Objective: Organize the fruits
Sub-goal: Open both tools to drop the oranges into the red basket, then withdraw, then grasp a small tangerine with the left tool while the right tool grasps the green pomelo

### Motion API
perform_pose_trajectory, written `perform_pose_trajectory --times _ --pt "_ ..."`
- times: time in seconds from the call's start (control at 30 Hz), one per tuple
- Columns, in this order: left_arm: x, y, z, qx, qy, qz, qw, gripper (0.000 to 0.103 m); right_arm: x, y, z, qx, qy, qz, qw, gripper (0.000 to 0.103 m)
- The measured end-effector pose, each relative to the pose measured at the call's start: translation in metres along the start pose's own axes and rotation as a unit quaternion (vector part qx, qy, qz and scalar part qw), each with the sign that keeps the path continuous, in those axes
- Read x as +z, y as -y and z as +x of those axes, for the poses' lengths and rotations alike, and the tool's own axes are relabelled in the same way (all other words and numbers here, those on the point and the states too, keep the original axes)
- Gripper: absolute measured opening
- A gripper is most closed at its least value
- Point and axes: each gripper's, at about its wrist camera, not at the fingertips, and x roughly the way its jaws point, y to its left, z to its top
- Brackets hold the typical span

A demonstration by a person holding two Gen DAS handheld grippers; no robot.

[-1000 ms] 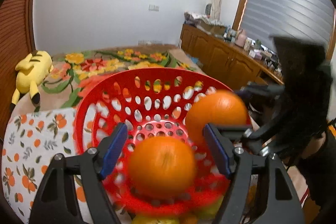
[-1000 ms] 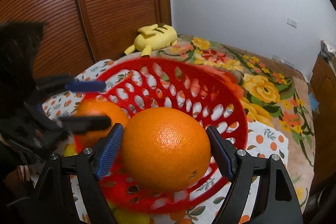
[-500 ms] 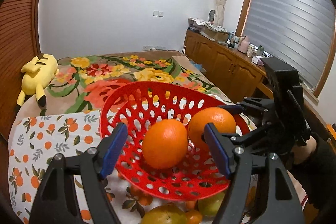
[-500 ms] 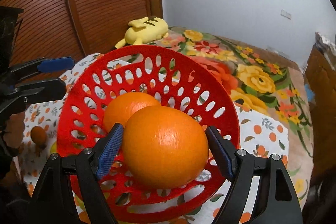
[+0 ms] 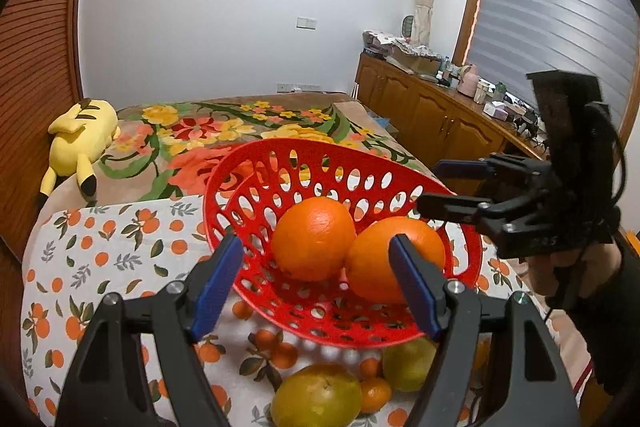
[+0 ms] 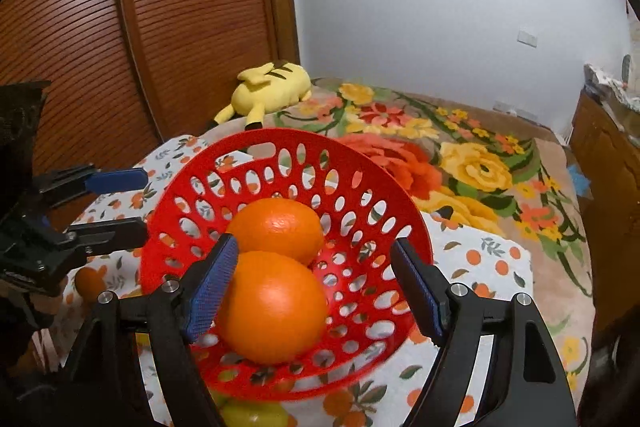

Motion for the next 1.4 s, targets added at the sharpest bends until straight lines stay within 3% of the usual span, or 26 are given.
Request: perform_pose_trajectory --times 0.6,1.1,1.4 --pt "-0.050 0.006 -0.047 0.018 -0.001 0.010 0.9998 0.080 -0.071 -0.045 -0.070 -0.040 0.035 0.049 0.997 0.081" --pt "-0.102 -0.009 -0.069 0.038 -0.017 -0.011 0.9990 0.081 -0.148 -0.059 -0.083 -0.066 0.019 0.104 0.992 0.082" --pt "-0.128 -0.020 -0.065 0.061 -0.035 -0.021 0.9973 0.081 -0.172 -0.056 -0.082 -0.080 0.008 0.124 0.989 0.082"
